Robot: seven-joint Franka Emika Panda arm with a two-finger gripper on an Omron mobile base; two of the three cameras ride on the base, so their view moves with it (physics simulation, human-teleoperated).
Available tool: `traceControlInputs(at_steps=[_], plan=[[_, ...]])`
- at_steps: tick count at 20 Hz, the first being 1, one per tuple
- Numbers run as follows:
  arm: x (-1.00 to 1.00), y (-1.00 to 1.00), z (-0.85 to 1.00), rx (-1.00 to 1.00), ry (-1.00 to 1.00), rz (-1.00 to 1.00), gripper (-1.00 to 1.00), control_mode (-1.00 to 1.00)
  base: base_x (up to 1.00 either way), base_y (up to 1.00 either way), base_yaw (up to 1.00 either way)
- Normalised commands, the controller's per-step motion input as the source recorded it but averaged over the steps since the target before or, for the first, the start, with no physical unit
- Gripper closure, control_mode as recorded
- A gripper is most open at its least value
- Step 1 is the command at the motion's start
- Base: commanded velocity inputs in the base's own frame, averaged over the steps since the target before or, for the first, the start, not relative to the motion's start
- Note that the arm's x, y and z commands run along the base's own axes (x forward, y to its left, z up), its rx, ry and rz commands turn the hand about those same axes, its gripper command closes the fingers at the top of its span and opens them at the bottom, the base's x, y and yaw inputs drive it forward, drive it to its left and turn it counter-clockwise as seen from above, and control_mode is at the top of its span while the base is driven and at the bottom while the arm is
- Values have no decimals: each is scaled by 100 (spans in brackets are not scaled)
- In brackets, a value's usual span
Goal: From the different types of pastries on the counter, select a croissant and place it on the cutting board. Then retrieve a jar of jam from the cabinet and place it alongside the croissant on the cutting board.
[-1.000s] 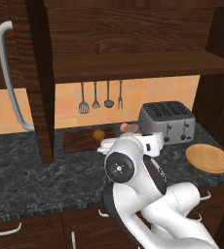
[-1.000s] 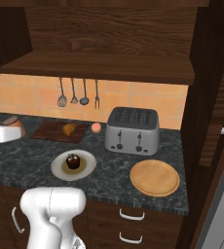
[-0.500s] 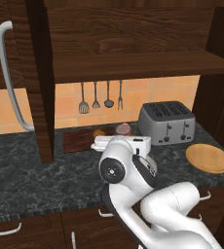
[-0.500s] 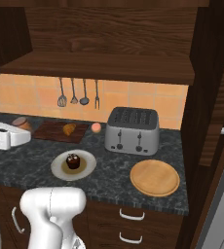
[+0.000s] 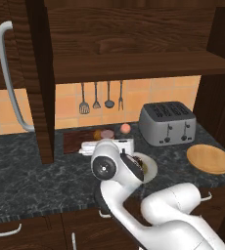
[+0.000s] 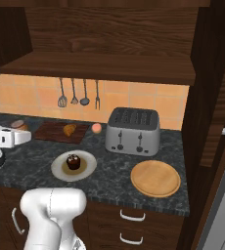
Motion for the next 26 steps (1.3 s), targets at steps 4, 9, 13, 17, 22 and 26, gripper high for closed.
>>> traceControlInputs(at_steps=[4, 9, 13, 17, 22, 26], plan=[[58, 3, -27, 5, 0, 7, 100, -100, 0, 0, 0], [56, 9, -35, 7, 1, 5, 100, -100, 0, 0, 0], [58, 6, -26, 7, 0, 5, 100, -100, 0, 0, 0], [53, 10, -28, 6, 0, 3, 100, -100, 0, 0, 0], [38, 25, -40, 0, 3, 1, 100, -100, 0, 0, 0], [50, 20, -21, 0, 1, 0, 100, -100, 0, 0, 0]])
